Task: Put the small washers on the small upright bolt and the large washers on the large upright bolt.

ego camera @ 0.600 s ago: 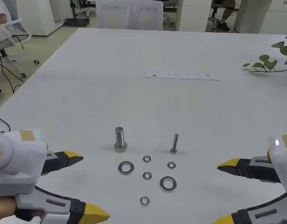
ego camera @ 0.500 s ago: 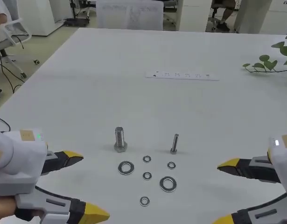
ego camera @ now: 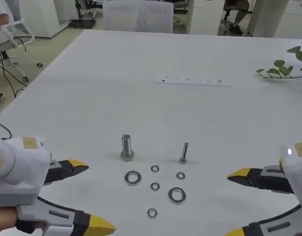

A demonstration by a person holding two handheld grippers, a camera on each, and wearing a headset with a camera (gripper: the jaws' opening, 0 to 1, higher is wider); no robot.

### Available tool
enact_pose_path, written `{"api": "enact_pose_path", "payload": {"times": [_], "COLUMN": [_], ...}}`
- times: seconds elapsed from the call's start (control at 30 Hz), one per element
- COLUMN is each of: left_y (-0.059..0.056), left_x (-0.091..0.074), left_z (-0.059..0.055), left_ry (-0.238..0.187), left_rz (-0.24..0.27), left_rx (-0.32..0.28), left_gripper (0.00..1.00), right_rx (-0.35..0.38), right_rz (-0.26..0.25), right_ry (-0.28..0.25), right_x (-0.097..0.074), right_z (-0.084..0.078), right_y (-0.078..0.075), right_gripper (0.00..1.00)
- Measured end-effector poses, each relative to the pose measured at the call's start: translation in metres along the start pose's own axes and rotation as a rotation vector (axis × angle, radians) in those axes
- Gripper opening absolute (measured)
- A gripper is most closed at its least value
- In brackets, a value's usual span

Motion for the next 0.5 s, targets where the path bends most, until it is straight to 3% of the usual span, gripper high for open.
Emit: {"api": "enact_pose_path", "payload": {"times": [0.5], "left_y": [-0.001], "left_x": [0.000], "left_z": [0.001], "left_ry": [-0.009], "left_rz": [-0.003], "left_rx": [0.001], "left_gripper": [0.90], "right_rx": [-0.091], "right_rz": [0.048], "right_ry": [0.042], "right_x": [0.015], "right_z": [0.022], "right_y": [0.003], "right_gripper": [0.76]}}
Point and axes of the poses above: the centre of the closed fingertips' face, and the gripper's own axes: x roughly forward along the fingers, y roughly to its left, z roughly out of its top, the point moved 8 cm from there along -x, roughly backward along the fingers, and after that the axes turned 1 degree about x, right-handed, at the moved point
